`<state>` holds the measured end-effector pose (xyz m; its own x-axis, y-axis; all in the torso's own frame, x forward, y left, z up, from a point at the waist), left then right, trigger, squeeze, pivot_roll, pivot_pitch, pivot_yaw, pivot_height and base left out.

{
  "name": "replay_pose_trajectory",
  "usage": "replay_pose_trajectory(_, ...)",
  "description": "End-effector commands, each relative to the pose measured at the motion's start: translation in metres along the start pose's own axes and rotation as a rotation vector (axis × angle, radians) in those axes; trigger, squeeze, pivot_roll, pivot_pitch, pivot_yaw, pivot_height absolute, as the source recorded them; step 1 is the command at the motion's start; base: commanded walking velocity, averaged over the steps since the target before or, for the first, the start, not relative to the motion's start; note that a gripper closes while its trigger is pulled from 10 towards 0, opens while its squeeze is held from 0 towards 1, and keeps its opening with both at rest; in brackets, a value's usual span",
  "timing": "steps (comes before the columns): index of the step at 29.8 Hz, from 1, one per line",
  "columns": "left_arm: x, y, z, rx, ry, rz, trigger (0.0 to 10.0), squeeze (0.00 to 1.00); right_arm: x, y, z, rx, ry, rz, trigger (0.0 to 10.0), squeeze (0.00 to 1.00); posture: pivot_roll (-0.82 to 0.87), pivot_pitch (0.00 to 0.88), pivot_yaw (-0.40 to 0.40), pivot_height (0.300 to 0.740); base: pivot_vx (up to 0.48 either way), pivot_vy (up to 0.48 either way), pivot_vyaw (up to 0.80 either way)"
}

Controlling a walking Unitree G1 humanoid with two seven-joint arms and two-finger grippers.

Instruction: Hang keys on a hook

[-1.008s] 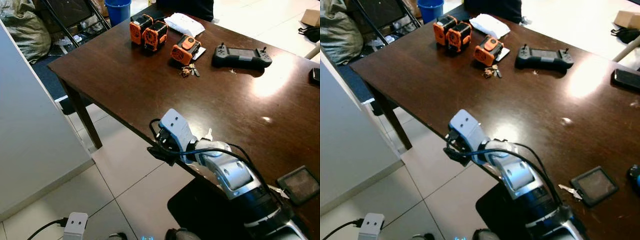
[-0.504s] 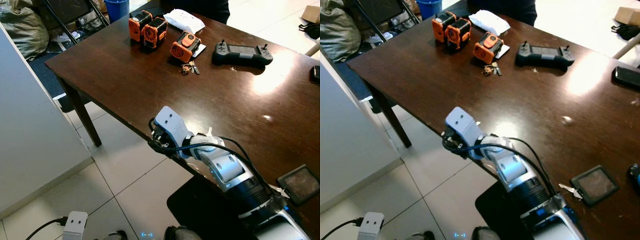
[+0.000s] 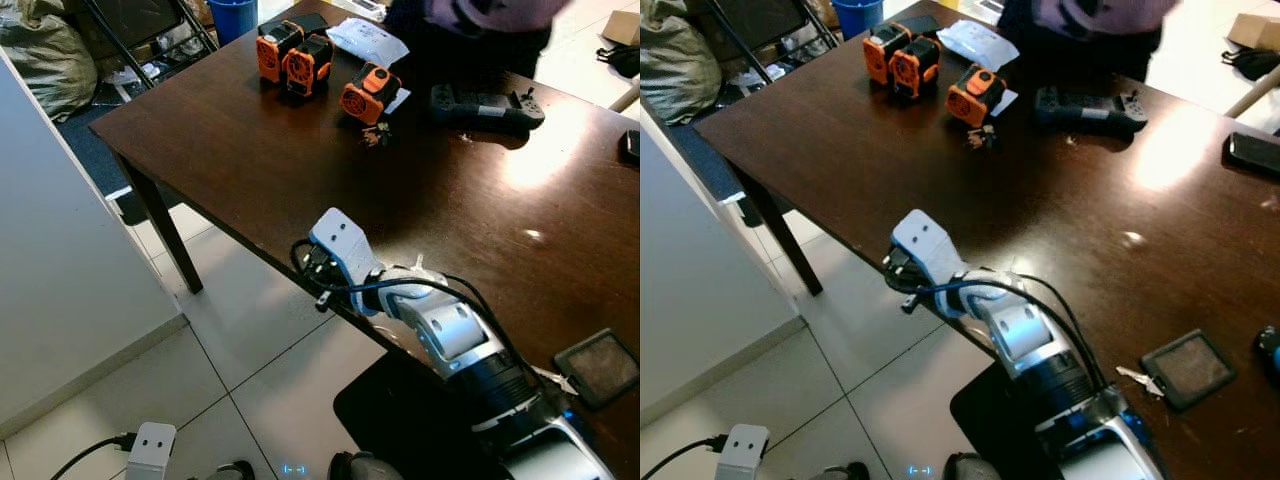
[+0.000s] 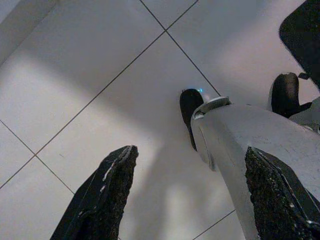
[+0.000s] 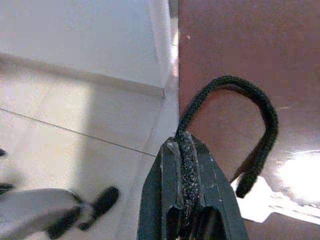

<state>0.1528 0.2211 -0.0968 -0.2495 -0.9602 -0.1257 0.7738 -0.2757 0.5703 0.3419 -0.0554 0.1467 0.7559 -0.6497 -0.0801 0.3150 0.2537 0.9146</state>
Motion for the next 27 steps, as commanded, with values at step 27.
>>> replay_pose_trajectory(27, 0.015, -0.012, 0.000, -0.063, -0.062, -0.004, 10.0, 0.00, -0.028, 0.083, 0.038, 0.654, 0.292, -0.220, 0.0, 0.00, -0.04, 0.124, 0.049, 0.740, 0.000, 0.000, 0.00)
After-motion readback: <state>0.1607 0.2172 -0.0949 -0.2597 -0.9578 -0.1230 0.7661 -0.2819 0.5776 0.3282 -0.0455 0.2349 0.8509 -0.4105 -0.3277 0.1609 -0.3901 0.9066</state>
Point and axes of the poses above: a point about 5 cm out from each wrist's last joint towards the gripper, its own z axis pointing back from the gripper into the wrist, its own y axis along the axis of the wrist's last joint, x = y × z, the point moved 1 cm from there along -z, pointing out of the wrist towards the gripper, and after that the axes turned 11 degrees about -z, right-handed, at the moved point
